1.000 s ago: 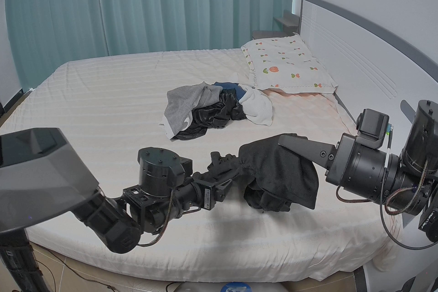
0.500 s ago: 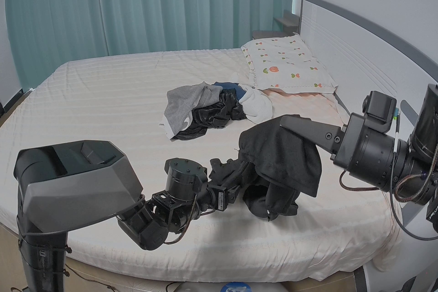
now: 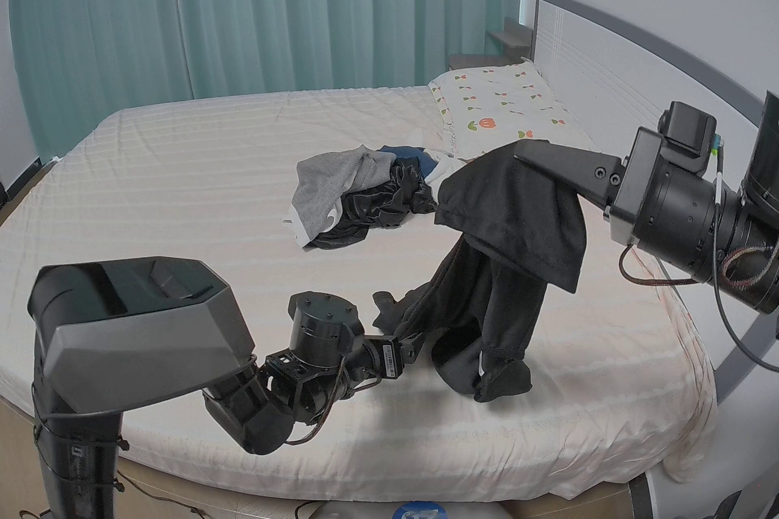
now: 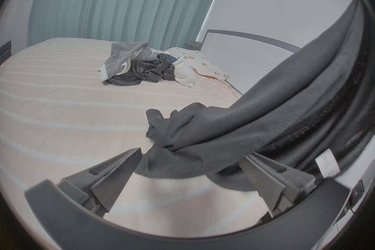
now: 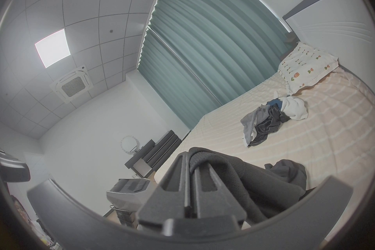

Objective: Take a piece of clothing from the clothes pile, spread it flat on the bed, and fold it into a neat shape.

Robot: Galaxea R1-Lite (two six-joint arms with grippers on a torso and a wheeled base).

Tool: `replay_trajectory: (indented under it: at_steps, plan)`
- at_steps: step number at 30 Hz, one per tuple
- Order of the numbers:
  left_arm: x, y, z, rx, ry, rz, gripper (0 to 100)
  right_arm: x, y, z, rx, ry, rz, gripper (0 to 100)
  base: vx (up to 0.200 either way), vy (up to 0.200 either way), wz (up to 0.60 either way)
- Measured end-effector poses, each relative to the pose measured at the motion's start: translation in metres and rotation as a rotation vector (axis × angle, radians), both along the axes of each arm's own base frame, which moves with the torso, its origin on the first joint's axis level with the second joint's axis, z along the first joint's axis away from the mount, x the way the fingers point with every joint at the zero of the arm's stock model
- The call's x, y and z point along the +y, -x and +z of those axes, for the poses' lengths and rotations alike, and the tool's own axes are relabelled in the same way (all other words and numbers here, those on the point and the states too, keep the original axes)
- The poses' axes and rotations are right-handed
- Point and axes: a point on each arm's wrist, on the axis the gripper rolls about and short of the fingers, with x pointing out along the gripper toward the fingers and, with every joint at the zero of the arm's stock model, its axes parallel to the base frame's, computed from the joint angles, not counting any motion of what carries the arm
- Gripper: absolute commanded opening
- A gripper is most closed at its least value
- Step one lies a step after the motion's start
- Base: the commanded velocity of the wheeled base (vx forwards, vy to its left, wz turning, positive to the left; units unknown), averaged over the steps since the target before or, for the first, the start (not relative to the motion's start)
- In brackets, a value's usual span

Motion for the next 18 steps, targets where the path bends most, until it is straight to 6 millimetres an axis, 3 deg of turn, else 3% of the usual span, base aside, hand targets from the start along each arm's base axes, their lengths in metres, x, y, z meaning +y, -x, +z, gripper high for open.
replay_trajectory:
  at_steps: [10,18]
  plan:
    - [0.024,0.034,0.016,0.007,-0.075,-0.051,100,-0.008,-0.018,0.001,-0.001,0.005,-0.037,0,0.0,0.0,0.0]
    - [0.02,0.027,0.012,-0.004,-0.08,-0.053,100,-0.001,-0.015,0.011,-0.021,-0.01,-0.01,0,0.0,0.0,0.0]
